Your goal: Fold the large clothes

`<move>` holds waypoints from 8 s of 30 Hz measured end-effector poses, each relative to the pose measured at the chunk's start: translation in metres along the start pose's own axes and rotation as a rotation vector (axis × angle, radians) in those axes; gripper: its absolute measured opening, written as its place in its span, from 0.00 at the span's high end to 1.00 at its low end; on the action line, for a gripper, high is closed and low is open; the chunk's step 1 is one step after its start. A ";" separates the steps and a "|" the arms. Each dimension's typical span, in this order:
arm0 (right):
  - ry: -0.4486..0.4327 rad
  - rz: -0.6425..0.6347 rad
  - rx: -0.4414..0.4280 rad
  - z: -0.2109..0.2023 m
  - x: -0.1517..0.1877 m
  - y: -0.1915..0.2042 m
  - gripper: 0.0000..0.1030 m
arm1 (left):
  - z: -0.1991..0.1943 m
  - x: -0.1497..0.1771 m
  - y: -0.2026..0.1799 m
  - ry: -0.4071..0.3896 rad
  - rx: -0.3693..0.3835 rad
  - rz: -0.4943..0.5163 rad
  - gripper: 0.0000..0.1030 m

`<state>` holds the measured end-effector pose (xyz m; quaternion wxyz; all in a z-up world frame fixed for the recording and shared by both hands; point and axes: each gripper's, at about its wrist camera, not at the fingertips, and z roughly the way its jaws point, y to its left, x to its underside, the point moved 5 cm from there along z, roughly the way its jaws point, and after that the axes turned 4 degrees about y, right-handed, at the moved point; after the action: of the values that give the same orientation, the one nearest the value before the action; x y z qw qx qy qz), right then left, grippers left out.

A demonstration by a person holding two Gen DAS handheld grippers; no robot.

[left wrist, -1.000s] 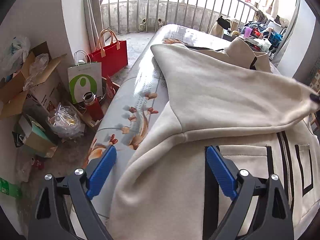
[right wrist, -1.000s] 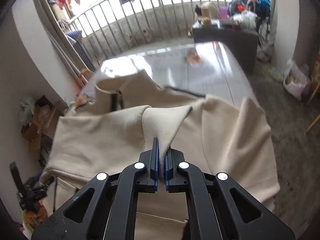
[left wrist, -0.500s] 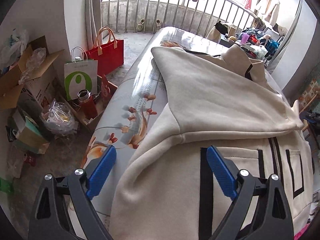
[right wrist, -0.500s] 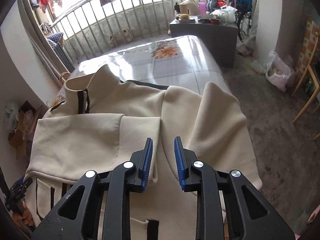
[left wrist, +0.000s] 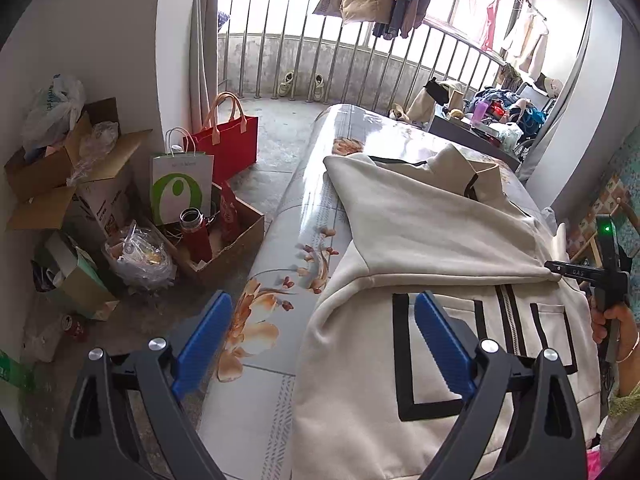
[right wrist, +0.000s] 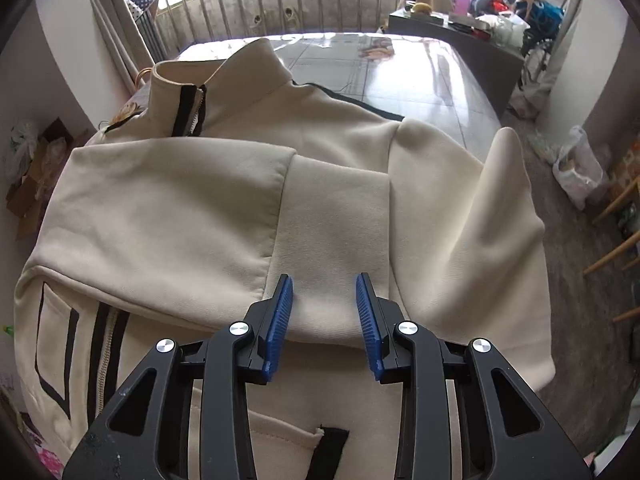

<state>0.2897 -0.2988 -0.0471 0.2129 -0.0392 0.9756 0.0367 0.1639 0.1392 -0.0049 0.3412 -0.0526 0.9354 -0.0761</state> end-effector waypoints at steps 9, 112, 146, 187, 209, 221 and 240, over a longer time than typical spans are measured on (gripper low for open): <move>-0.083 -0.121 -0.090 -0.006 -0.036 0.042 0.59 | 0.043 -0.042 -0.062 0.111 0.213 0.079 0.10; -0.044 0.817 -0.443 -0.032 0.106 -0.210 0.17 | 0.187 -0.041 -0.150 0.158 -0.002 0.340 0.04; -0.408 0.869 -0.410 -0.070 0.009 -0.251 0.97 | 0.188 -0.043 -0.150 0.174 -0.009 0.329 0.04; 0.020 0.889 -0.455 0.044 -0.028 -0.140 0.56 | 0.179 -0.039 -0.129 0.206 0.026 0.350 0.04; -0.223 0.659 -0.289 -0.085 -0.049 -0.184 0.95 | 0.180 -0.040 -0.130 0.210 0.024 0.357 0.04; -0.632 0.646 -0.047 -0.258 -0.070 -0.244 0.96 | 0.181 -0.040 -0.131 0.225 0.026 0.365 0.04; -0.503 0.097 -0.559 -0.188 -0.143 0.065 0.95 | 0.071 -0.066 -0.088 0.080 0.214 0.259 0.11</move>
<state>0.3356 -0.2418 0.1872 0.4249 -0.0393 0.8459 0.3200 0.2642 0.0555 -0.0007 0.3142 0.1081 0.9338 -0.1328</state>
